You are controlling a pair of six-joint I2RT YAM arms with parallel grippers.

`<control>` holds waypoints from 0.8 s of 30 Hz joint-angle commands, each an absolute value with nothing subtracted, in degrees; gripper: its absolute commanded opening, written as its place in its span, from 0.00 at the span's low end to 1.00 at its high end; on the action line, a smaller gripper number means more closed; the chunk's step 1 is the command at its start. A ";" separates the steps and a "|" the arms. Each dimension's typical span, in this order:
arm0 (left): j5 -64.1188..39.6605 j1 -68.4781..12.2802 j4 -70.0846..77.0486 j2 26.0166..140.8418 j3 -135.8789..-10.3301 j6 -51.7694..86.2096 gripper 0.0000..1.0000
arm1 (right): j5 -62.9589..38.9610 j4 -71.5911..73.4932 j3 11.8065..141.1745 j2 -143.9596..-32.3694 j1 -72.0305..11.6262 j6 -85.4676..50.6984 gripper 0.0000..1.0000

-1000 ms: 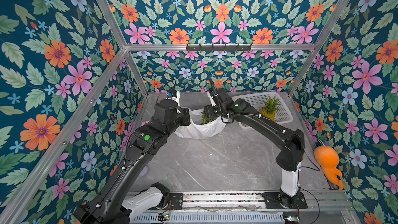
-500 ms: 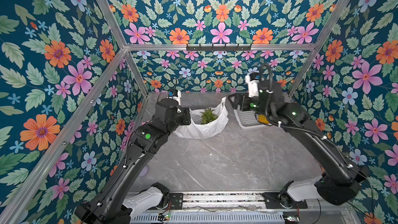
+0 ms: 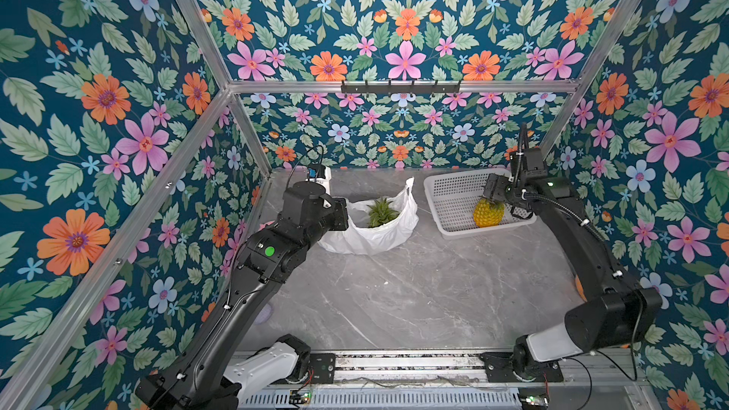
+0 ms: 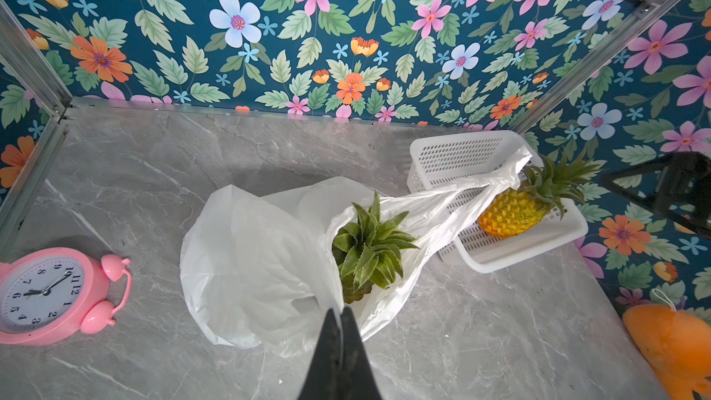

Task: Place the pineapple into a plastic bag & tie a knot
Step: Pick up the pineapple from the basket.

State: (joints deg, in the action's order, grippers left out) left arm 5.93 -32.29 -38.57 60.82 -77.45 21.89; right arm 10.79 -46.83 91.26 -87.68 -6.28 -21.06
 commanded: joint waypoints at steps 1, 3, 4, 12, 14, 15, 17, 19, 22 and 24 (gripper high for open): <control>6.15 -32.17 -37.79 60.63 -77.83 21.39 0.00 | 9.47 -45.36 93.97 -91.46 -4.57 -20.20 0.99; 6.06 -32.17 -37.88 60.66 -77.96 21.20 0.00 | 7.06 -44.18 95.54 -94.14 -3.45 -19.94 0.99; 6.06 -32.17 -37.88 60.67 -78.00 21.17 0.00 | 6.16 -44.74 96.96 -96.84 -2.96 -20.04 0.99; 6.01 -32.12 -37.98 60.22 -77.62 20.87 0.00 | 6.45 -44.47 100.43 -106.70 -1.85 -18.99 0.93; 6.06 -32.15 -37.97 60.08 -77.42 20.87 0.00 | 6.32 -42.11 99.83 -107.18 -1.85 -18.20 0.87; 6.03 -32.08 -37.97 59.98 -77.34 20.83 0.00 | 6.49 -41.09 99.43 -107.17 -1.85 -17.73 0.84; 6.06 -32.08 -37.92 59.86 -77.11 20.83 0.00 | 7.12 -38.78 98.59 -107.06 -1.89 -16.35 0.75; 6.15 -32.08 -37.97 59.79 -76.95 20.83 0.00 | 7.87 -37.22 98.09 -107.05 -1.85 -14.68 0.68; 6.30 -32.08 -38.05 59.67 -76.82 20.84 0.00 | 8.09 -36.43 98.09 -107.27 -1.85 -12.26 0.53; 6.35 -32.08 -38.05 59.59 -76.82 20.77 0.00 | 8.31 -36.40 98.09 -107.12 -1.85 -11.05 0.36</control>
State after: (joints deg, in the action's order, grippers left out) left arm 5.98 -32.23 -38.57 59.86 -76.84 20.88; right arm 6.68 -36.88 98.15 -107.09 -1.80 -14.39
